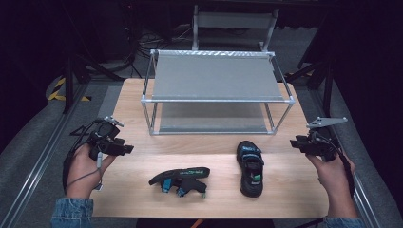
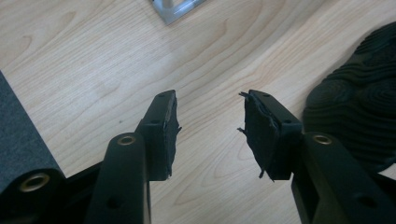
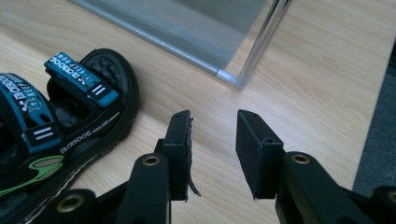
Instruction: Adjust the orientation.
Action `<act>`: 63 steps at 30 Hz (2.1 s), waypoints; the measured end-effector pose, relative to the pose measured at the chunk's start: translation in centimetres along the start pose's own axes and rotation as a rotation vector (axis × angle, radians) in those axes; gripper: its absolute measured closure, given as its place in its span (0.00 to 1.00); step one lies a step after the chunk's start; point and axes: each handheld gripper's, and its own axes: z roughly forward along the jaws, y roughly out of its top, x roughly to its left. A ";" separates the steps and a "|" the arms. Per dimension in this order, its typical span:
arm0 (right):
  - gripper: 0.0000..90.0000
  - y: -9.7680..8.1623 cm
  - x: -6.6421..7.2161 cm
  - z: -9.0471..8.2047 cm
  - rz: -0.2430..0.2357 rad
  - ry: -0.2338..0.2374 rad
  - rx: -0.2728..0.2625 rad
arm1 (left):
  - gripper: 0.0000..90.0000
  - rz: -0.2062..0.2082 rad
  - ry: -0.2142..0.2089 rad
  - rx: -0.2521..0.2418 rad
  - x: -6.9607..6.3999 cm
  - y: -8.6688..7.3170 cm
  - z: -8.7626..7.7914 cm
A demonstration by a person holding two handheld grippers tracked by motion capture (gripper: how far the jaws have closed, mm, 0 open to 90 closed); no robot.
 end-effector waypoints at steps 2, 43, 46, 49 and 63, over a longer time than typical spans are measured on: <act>0.74 -0.1 0.0 0.1 0.001 0.016 0.009 | 0.61 -0.004 -0.027 -0.002 -0.1 0.2 0.0; 0.71 -1.3 -0.2 1.4 0.040 0.089 0.082 | 0.67 0.228 -0.142 0.051 -8.5 4.1 1.5; 0.71 -1.3 0.0 1.6 0.034 0.092 0.082 | 0.67 0.241 -0.184 0.054 -9.0 4.2 2.2; 0.72 -1.2 0.1 1.6 0.022 0.094 0.088 | 0.69 0.269 -0.229 0.061 -9.4 4.3 2.8; 0.72 -1.3 0.4 2.1 0.016 0.097 0.104 | 0.83 0.325 -0.296 0.125 -10.9 4.4 4.1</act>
